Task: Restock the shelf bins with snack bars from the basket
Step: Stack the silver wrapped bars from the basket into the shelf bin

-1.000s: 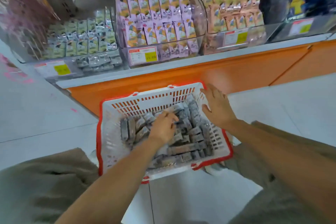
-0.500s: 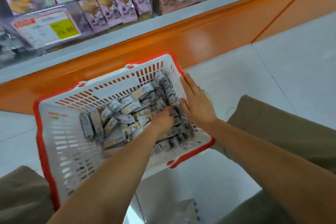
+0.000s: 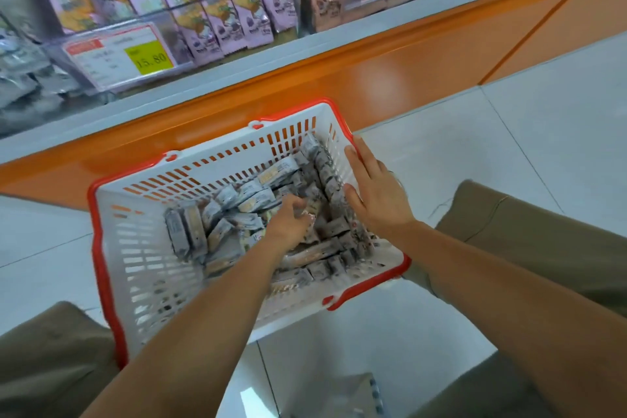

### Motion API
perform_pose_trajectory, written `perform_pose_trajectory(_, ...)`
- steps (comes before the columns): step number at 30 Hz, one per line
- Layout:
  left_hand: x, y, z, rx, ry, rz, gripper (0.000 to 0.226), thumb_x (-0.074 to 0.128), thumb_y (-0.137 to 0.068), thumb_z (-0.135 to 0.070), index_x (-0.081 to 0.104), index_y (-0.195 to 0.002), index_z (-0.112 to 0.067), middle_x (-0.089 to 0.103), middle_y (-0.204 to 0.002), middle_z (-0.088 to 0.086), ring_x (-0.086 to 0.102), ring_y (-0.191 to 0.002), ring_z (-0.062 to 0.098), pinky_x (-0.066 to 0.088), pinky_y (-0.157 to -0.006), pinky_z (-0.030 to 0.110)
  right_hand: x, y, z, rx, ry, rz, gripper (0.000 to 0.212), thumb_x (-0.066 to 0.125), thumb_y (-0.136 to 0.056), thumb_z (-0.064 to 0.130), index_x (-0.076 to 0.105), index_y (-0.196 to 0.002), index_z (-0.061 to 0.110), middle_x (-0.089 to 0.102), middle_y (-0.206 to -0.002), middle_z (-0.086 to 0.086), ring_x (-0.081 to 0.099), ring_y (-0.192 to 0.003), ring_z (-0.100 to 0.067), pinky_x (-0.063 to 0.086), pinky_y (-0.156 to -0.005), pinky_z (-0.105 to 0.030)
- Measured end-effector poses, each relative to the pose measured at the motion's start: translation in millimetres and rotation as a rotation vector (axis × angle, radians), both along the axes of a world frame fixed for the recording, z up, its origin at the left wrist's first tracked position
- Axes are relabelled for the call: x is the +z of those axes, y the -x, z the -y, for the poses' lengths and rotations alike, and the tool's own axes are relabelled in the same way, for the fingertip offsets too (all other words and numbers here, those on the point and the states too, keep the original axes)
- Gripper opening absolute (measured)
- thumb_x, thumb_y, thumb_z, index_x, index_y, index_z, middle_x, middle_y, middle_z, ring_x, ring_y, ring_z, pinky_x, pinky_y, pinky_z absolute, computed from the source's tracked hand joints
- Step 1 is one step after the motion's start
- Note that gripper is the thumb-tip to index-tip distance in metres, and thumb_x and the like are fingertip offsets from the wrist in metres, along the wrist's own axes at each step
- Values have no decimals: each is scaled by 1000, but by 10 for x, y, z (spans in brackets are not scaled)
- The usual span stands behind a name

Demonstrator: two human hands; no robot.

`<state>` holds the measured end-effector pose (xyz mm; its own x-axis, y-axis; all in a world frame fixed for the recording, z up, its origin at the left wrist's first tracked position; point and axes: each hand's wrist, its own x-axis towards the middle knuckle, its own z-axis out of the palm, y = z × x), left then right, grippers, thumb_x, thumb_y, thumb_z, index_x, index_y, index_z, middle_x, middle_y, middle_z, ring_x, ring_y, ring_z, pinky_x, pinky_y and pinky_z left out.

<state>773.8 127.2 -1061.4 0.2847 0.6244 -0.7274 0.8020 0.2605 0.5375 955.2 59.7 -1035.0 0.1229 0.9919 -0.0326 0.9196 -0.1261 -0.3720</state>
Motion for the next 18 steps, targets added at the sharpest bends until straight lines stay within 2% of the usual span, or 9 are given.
perform_pose_trajectory(3, 198, 217, -113, 117, 28, 86, 41, 56, -98, -21, 44, -137, -18, 54, -131, 8, 62, -93, 25, 49, -75, 34, 34, -26, -10, 47, 105, 29, 71, 16, -97, 54, 12, -156, 16, -2, -164, -4, 35, -130, -30, 41, -99, -44)
perform_pose_trajectory(5, 368, 355, -160, 150, 12, 123, 47, 57, -97, -19, 43, -142, -15, 53, -136, 8, 61, -98, 24, 51, -80, 34, 89, -47, -35, 67, 192, 31, 76, 8, -91, 61, 2, -156, 22, -9, -163, -4, 20, -142, -32, 30, -112, -48)
perform_pose_trajectory(7, 572, 477, -149, 180, -22, 165, 48, 58, -97, -20, 43, -143, -16, 53, -136, 7, 59, -98, 19, 51, -79, 28, 171, -38, -42, 85, 252, 43, 73, 16, -93, 59, -6, -155, 26, -14, -162, -5, 4, -148, -30, 17, -119, -49)
perform_pose_trajectory(9, 799, 609, -98, 233, -47, 246, 46, 57, -97, -17, 45, -142, -15, 55, -128, 5, 58, -95, 15, 51, -75, 23, 289, 36, -57, 74, 230, 20, 69, 33, -101, 43, -5, -155, 24, -10, -163, -5, -1, -150, -28, 12, -121, -46)
perform_pose_trajectory(13, 1236, 925, 8, 356, -72, 466, 38, 59, -95, -8, 51, -131, -18, 62, -117, 5, 61, -96, 19, 54, -77, 29, 740, 393, -225, 67, 51, -124, 61, 42, -102, 24, 13, -155, 12, 7, -163, -6, 11, -149, -24, 16, -119, -39)
perform_pose_trajectory(15, 1460, 1099, 33, 432, -125, 549, 39, 59, -93, -4, 53, -129, -16, 66, -99, 3, 62, -87, 17, 53, -79, 32, 1081, 594, -352, 109, -62, -188, 55, 43, -102, 19, 24, -153, 12, 20, -160, -6, 20, -146, -23, 20, -118, -36)
perform_pose_trajectory(16, 1573, 1197, 49, 463, -159, 592, 39, 60, -92, -3, 54, -129, -14, 67, -93, 2, 62, -84, 15, 51, -79, 33, 1259, 695, -415, 137, -130, -206, 52, 44, -102, 18, 30, -151, 12, 28, -157, -6, 28, -143, -23, 24, -116, -37)
perform_pose_trajectory(18, 1786, 1402, 84, 495, -234, 674, 37, 62, -91, -3, 57, -126, -14, 69, -95, 7, 63, -84, 15, 51, -77, 31, 1582, 896, -538, 206, -266, -225, 43, 44, -101, 15, 41, -144, 13, 43, -147, -7, 41, -133, -25, 32, -112, -41)
